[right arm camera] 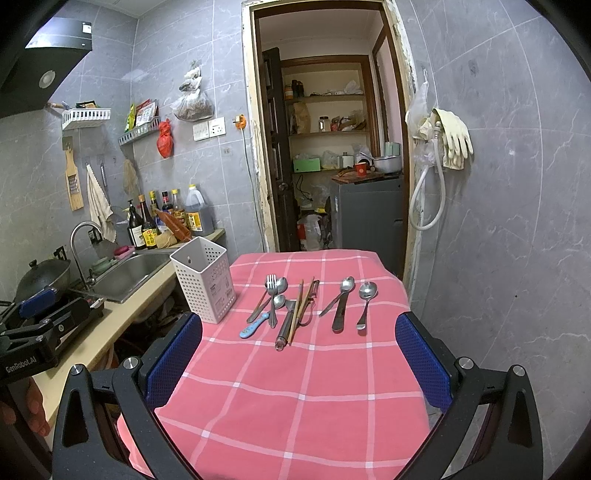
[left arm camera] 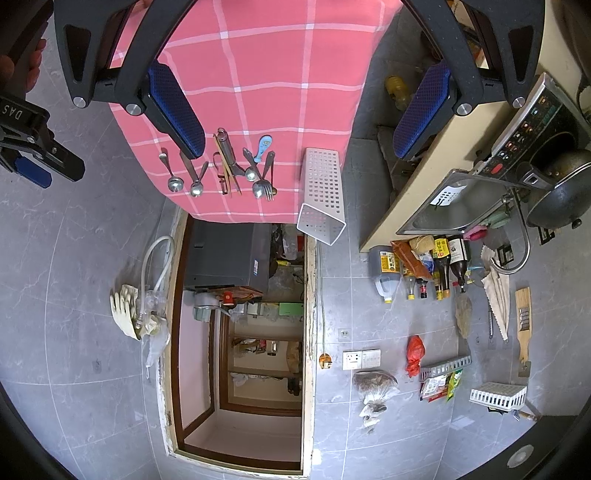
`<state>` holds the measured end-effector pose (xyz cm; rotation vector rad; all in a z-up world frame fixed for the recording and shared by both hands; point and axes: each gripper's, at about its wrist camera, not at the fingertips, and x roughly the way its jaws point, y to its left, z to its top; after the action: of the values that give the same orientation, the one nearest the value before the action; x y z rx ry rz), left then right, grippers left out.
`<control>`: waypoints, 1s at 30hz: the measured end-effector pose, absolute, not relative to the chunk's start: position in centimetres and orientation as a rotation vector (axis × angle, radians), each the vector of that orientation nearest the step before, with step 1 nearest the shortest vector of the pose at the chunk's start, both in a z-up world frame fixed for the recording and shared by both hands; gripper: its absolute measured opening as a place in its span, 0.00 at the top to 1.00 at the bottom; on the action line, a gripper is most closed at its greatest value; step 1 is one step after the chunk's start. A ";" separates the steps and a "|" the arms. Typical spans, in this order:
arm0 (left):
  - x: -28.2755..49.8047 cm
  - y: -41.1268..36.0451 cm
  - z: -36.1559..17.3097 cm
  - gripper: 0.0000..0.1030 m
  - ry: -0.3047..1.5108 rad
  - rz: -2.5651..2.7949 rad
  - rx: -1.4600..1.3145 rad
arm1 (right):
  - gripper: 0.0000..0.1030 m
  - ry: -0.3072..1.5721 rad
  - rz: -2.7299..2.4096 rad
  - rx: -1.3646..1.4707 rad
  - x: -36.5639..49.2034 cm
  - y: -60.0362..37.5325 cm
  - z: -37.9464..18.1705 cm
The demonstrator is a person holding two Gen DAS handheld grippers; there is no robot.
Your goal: Organize utensils
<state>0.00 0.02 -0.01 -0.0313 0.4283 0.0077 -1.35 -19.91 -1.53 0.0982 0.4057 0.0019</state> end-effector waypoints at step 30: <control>2.2 -0.3 -0.6 0.00 0.455 -0.008 -0.019 | 0.01 0.437 -0.016 0.121 0.8 -20.3 -2.3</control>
<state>2.20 -0.28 -0.58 -0.0188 0.4552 -0.0081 0.80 -20.28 -2.31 0.1209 0.4368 -0.0160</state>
